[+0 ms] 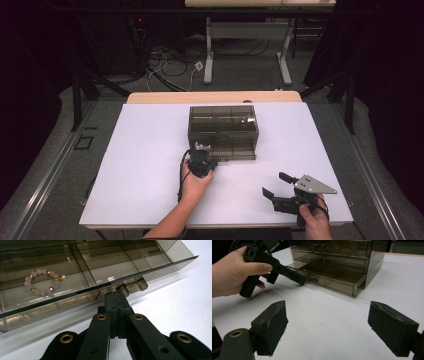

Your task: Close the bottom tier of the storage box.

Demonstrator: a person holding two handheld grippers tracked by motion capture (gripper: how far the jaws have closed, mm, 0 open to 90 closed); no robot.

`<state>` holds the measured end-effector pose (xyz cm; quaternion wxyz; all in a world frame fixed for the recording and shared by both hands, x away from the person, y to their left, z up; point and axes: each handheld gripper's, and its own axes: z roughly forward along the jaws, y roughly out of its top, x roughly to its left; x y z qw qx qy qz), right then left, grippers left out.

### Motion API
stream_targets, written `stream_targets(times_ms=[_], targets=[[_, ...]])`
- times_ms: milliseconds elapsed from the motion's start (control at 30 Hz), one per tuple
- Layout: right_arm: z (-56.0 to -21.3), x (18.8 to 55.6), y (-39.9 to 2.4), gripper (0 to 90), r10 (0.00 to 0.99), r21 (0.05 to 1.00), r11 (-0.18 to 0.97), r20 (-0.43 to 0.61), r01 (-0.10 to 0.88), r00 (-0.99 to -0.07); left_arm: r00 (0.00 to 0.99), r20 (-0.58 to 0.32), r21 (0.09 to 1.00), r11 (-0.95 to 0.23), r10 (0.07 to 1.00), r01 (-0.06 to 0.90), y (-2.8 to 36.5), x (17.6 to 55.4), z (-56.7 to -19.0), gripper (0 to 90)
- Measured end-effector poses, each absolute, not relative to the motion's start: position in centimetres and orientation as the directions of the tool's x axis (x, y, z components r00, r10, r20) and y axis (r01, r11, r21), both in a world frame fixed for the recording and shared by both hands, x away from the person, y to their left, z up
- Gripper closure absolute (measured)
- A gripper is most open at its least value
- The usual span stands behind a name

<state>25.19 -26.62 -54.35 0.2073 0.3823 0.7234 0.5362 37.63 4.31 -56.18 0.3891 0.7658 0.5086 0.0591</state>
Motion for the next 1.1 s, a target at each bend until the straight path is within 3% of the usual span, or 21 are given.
stream_targets(times_ms=[1100], targets=[[-54.4,25.2,-26.6,15.0,0.777,0.933,0.12,0.124,0.338,-0.617,0.427,-0.308,0.665,-0.129,0.85,0.736,4.3,39.6,-56.2,90.0]])
